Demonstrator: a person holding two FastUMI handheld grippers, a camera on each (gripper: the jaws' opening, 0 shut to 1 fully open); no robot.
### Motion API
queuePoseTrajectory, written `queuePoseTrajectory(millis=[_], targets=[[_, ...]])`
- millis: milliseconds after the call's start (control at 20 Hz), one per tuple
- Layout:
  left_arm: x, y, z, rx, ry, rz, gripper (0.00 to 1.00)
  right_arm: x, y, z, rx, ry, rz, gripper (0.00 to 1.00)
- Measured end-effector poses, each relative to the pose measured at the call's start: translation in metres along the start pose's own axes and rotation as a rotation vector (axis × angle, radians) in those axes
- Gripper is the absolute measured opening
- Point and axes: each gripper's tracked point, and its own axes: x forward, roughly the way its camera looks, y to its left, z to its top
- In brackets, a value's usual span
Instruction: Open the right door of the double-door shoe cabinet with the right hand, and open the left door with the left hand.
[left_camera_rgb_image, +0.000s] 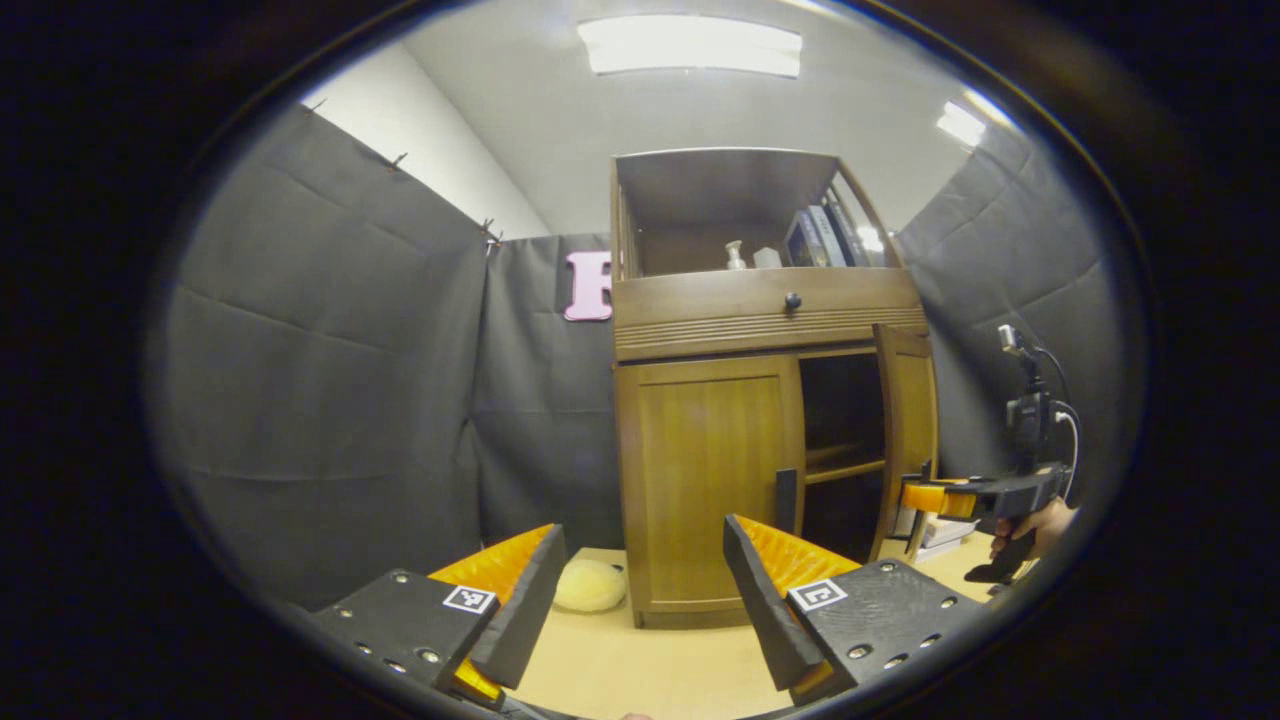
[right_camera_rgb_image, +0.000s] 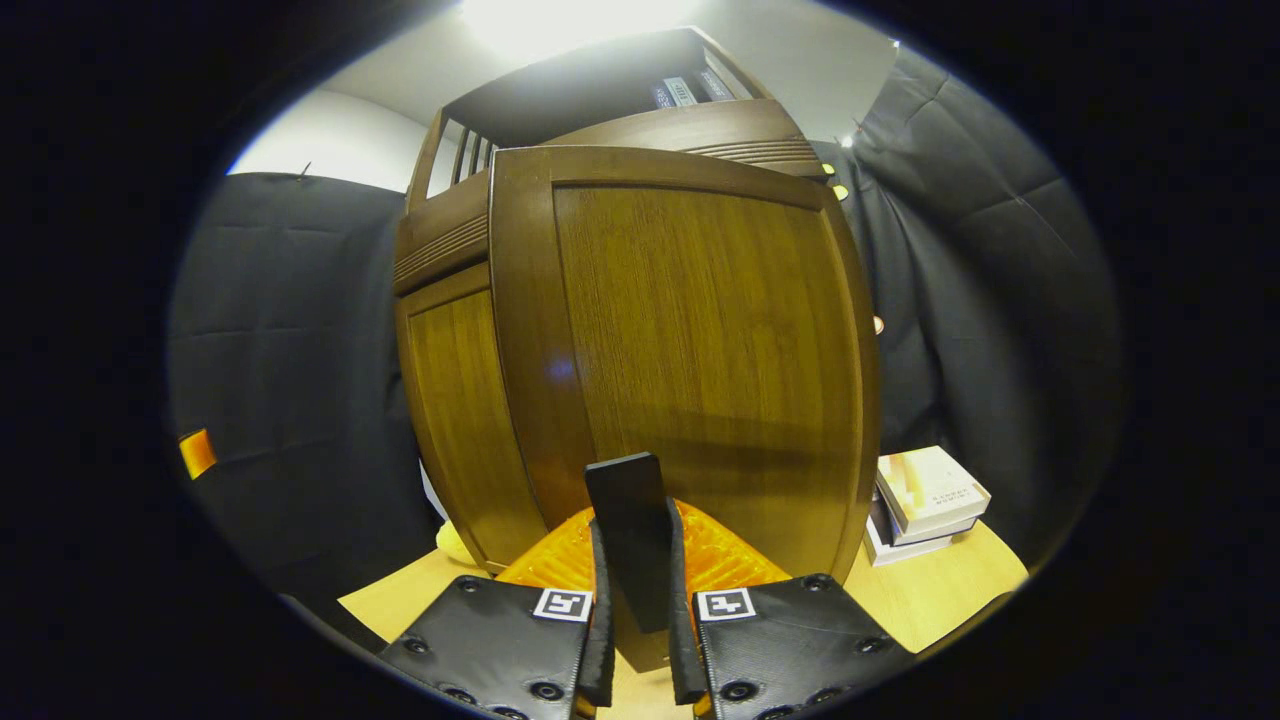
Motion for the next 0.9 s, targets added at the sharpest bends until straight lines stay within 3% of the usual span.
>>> queuePoseTrajectory(millis=[500, 750, 900], targets=[[0.039, -0.055, 0.0, -0.008, -0.004, -0.112, 0.92, -0.045, -0.032, 0.0, -0.004, 0.025, 0.015, 0.21], [0.062, -0.081, 0.004, -0.004, -0.011, -0.154, 0.92, -0.065, -0.054, 0.002, -0.01, 0.03, 0.005, 0.24], [0.054, -0.08, 0.003, -0.004, -0.02, -0.179, 0.92, -0.078, -0.072, 0.002, -0.01, 0.038, -0.018, 0.24]])
